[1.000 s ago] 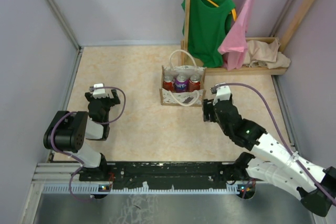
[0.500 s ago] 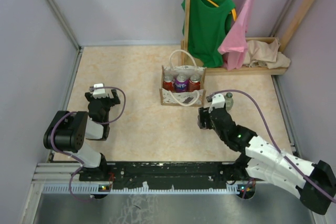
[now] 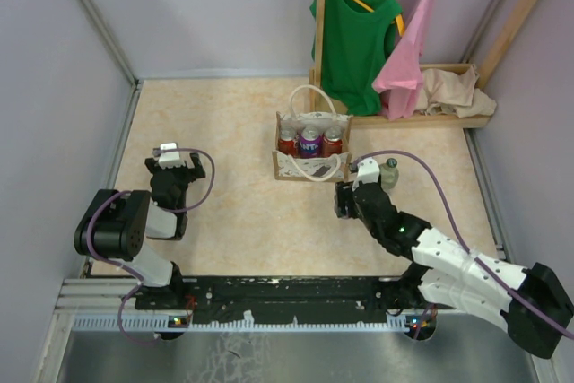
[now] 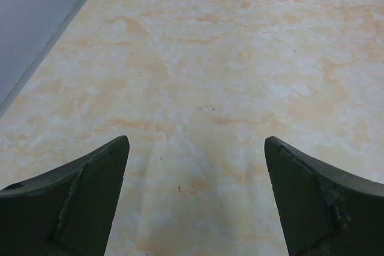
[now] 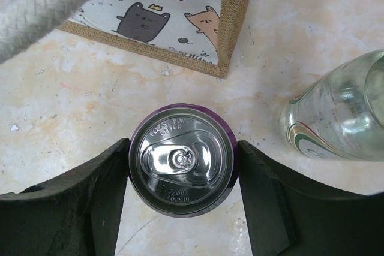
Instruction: Take the beverage out of the canvas bag
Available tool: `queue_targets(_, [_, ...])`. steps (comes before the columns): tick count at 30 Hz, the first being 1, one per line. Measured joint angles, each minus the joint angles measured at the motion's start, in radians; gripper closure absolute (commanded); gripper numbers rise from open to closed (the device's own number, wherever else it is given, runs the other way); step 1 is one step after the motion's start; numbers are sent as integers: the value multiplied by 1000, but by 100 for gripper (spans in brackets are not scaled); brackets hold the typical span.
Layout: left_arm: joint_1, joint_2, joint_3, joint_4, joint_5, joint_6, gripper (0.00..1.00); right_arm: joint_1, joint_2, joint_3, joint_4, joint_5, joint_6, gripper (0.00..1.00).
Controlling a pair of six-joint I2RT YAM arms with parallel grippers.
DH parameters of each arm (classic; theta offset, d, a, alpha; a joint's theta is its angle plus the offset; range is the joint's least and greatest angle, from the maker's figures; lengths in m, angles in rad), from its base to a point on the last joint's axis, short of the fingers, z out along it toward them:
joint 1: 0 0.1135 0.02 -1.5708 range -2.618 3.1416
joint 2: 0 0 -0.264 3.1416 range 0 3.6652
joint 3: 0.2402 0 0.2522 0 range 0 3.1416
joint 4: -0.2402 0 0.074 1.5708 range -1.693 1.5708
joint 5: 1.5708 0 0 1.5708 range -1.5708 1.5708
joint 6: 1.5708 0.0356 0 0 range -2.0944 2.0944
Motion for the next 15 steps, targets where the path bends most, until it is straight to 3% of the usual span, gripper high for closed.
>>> queue_targets(2, [0,0,0,0,0,0,0,0,0,0,1,4,0,46])
queue_targets(4, [0,0,0,0,0,0,0,0,1,0,1,7,-1,26])
queue_targets(10, [0,0,0,0,0,0,0,0,2,0,36,23,-3,4])
queue_targets(15, [0,0,0,0,0,0,0,0,-1,8,41,29,-11,6])
